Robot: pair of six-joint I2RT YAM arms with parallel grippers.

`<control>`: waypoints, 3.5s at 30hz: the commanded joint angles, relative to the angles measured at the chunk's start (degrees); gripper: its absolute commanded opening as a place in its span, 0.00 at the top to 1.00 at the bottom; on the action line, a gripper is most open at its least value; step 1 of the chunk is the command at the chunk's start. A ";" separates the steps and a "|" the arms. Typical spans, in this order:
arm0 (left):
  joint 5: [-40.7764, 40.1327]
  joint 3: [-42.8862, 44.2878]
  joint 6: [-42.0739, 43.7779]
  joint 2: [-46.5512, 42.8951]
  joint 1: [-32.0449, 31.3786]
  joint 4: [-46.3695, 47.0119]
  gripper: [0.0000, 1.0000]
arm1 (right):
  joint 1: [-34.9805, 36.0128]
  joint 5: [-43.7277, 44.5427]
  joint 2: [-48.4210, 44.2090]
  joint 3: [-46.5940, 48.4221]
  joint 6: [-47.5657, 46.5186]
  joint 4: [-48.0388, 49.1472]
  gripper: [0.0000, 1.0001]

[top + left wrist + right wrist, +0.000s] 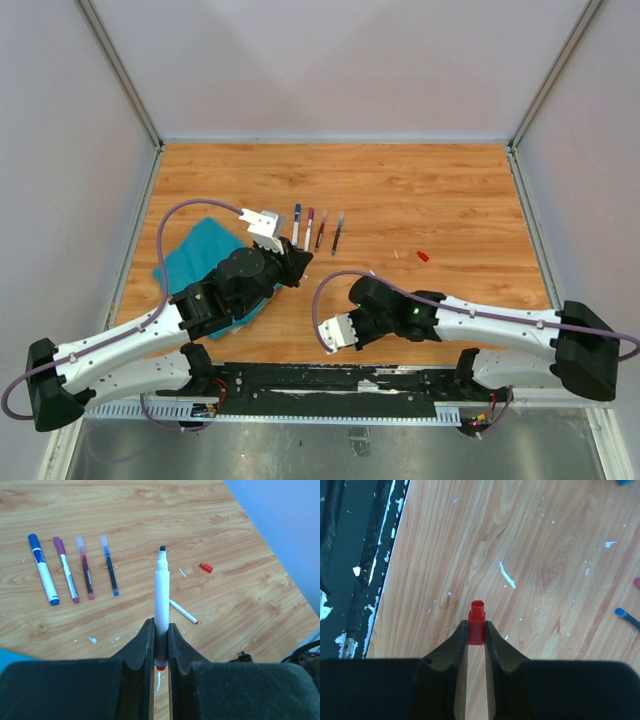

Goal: Insert the pens into the pen caps
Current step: Place the pen cap at the center of the board, then insert the pen cap onto the pen.

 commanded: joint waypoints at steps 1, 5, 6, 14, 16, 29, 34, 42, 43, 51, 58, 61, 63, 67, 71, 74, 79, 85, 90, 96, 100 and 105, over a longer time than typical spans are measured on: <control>-1.62 -1.10 0.34 -1.43 0.00 -0.30 0.99 | 0.45 1.27 6.32 5.13 -10.26 -6.51 0.92; -2.55 -1.93 0.29 -3.23 -0.05 -0.92 1.00 | 0.45 1.50 12.37 8.56 -12.73 -8.15 0.90; -2.88 -2.17 0.21 -3.73 -0.02 -1.20 1.00 | 0.45 1.56 13.60 9.23 -13.11 -8.37 0.90; -4.48 -2.82 -0.34 -6.92 -0.03 -3.62 1.00 | 0.44 0.44 21.06 12.42 -14.69 -10.62 0.86; -4.90 -2.84 -0.43 -7.55 -0.03 -4.14 0.99 | 0.45 0.84 22.28 12.98 -14.78 -11.16 0.85; -6.14 -2.96 -0.73 -9.66 -0.07 -6.17 0.99 | 0.45 4.69 24.74 15.35 -12.25 -12.43 0.66; -6.77 -3.16 -0.76 -10.18 -0.08 -6.38 1.00 | 0.45 4.25 18.80 13.35 -9.29 -8.54 0.59; -8.01 -2.69 -0.39 -9.38 -0.04 -6.30 1.00 | 0.44 3.06 5.85 4.01 5.59 3.80 0.57; -8.19 -2.71 -0.26 -9.25 -0.07 -6.17 1.00 | 0.45 2.97 4.11 2.12 7.93 6.53 0.57; -7.42 -1.68 0.09 -6.26 0.25 -5.45 1.00 | 0.45 14.15 -3.43 -3.84 35.69 21.42 0.53; -6.03 -1.25 0.76 -5.17 0.97 -4.71 1.00 | 0.43 34.18 0.72 3.47 60.20 8.98 0.46; -5.37 -1.23 0.96 -5.26 1.26 -4.54 0.99 | 0.40 36.24 2.13 5.84 69.78 4.99 0.44; -5.05 -1.18 1.07 -5.32 1.40 -4.45 1.00 | 0.45 35.22 1.95 5.88 74.70 6.15 0.44; -4.96 -1.21 0.95 -6.03 1.42 -5.03 1.00 | 0.45 39.54 0.26 4.91 87.08 7.10 0.43; -5.30 -2.05 0.22 -7.91 1.42 -5.24 0.99 | 0.45 46.93 1.48 8.11 100.43 -3.42 0.43; -4.98 -2.38 0.12 -8.50 1.42 -5.60 0.99 | 0.45 48.87 5.50 12.99 107.03 -10.80 0.42; -4.52 -2.01 -0.02 -8.88 1.42 -6.54 1.00 | 0.45 48.30 11.86 19.43 106.13 -14.93 0.40; -3.25 -2.15 -0.16 -9.18 1.42 -6.00 1.00 | 0.45 44.90 16.67 24.75 107.03 -20.53 0.39; -2.51 -2.81 -0.88 -10.71 1.42 -5.51 0.99 | 0.44 43.01 16.62 25.68 106.26 -20.16 0.38; -2.61 -2.67 -0.64 -10.75 1.42 -5.85 0.99 | 0.27 43.14 15.26 25.01 104.55 -18.90 0.38; -2.16 -2.87 -0.73 -10.63 1.42 -5.22 0.99 | 0.14 42.26 15.32 24.75 105.37 -19.23 0.38; -1.75 -3.02 -0.55 -10.45 1.42 -4.84 0.99 | -0.98 40.64 15.49 23.80 109.91 -20.80 0.39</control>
